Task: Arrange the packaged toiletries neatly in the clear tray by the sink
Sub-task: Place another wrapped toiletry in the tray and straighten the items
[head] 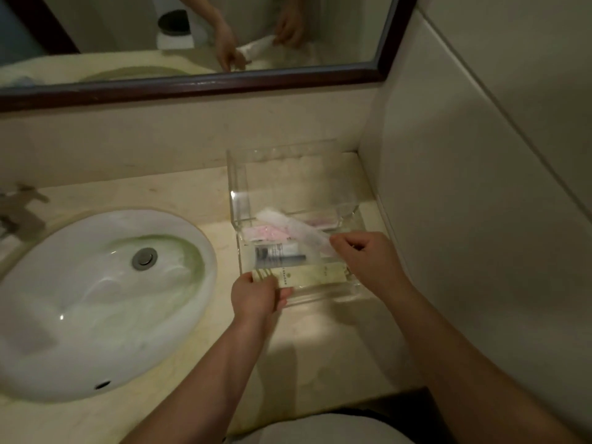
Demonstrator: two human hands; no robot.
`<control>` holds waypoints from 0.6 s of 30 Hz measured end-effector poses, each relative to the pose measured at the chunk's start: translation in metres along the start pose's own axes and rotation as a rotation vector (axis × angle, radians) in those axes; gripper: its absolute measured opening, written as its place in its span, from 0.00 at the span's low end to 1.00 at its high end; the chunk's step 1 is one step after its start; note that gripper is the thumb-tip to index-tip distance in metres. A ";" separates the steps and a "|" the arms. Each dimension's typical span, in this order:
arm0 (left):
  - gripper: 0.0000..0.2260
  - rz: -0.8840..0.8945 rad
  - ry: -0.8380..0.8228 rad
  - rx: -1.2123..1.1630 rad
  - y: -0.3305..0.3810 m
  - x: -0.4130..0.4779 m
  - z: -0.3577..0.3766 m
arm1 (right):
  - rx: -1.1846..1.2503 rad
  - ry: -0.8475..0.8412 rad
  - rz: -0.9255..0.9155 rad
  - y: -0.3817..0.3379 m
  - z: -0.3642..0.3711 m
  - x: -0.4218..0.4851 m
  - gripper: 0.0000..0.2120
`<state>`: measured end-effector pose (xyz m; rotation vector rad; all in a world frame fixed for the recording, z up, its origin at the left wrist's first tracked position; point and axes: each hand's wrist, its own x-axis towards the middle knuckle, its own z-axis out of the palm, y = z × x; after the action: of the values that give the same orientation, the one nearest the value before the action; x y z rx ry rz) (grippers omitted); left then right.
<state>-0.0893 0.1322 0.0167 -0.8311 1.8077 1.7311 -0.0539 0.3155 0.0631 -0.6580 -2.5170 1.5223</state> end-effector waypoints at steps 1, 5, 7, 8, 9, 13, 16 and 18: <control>0.05 0.028 0.022 0.055 0.001 -0.002 0.002 | 0.021 -0.031 -0.002 -0.001 0.000 0.004 0.06; 0.15 0.126 0.080 0.262 0.004 -0.016 -0.003 | -0.002 -0.176 -0.075 -0.001 -0.002 0.015 0.07; 0.21 0.249 0.169 0.357 0.007 -0.027 -0.010 | -0.053 -0.225 -0.139 0.001 -0.004 0.018 0.08; 0.19 0.314 0.191 0.345 0.014 -0.031 -0.013 | -0.060 -0.245 -0.163 0.002 -0.004 0.019 0.08; 0.17 0.330 0.162 0.257 0.022 -0.032 -0.015 | -0.057 -0.268 -0.176 0.003 -0.004 0.020 0.08; 0.15 0.126 -0.076 -0.070 0.050 -0.005 -0.018 | -0.045 -0.341 -0.200 0.005 0.003 0.023 0.10; 0.06 0.137 -0.108 -0.006 0.050 0.011 -0.019 | -0.024 -0.348 -0.173 0.009 0.003 0.024 0.11; 0.05 0.177 -0.111 0.002 0.049 0.016 -0.018 | -0.032 -0.341 -0.121 0.012 0.001 0.026 0.12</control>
<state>-0.1349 0.1131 0.0399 -0.5764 1.8551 1.8457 -0.0736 0.3302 0.0489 -0.2591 -2.7670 1.6759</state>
